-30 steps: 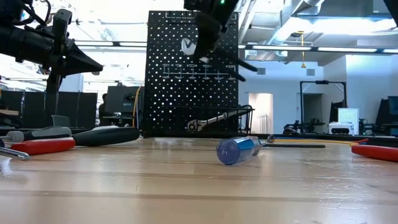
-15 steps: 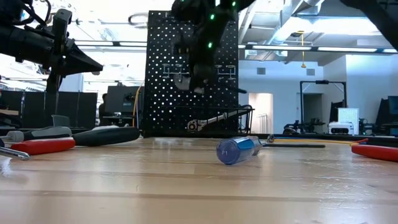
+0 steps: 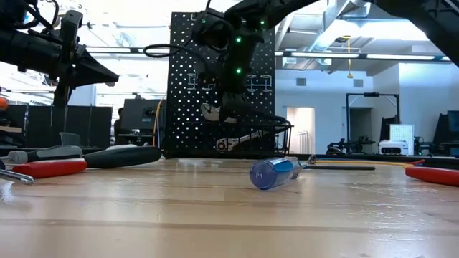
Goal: Hang tools onto peg board
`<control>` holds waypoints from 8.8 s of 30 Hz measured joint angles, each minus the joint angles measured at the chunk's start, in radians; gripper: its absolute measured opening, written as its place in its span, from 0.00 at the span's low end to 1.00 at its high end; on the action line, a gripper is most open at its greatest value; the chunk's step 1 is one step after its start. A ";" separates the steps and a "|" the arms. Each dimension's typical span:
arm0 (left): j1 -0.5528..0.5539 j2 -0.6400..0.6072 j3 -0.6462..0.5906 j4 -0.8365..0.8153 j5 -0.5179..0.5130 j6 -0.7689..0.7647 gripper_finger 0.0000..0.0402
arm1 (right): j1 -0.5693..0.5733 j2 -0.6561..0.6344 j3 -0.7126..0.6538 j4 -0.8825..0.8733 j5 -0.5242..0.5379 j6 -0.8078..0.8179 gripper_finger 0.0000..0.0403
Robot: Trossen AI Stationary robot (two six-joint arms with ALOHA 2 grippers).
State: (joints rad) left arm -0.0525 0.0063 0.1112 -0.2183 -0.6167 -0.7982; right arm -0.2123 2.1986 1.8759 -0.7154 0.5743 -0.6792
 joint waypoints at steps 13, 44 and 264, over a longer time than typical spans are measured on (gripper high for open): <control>0.000 0.000 0.000 0.002 0.000 -0.002 0.00 | -0.033 0.000 0.000 -0.003 -0.082 0.065 0.23; 0.000 0.000 0.001 0.005 -0.001 0.031 0.00 | 0.064 -0.177 0.085 -0.103 -0.154 0.664 0.54; -0.122 1.181 0.993 0.035 -0.073 0.333 0.01 | -0.032 -0.733 -0.443 0.752 -0.887 1.205 0.72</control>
State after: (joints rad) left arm -0.1740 1.1878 1.1042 -0.1829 -0.6895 -0.4654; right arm -0.2448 1.4655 1.4334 0.0365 -0.3126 0.5258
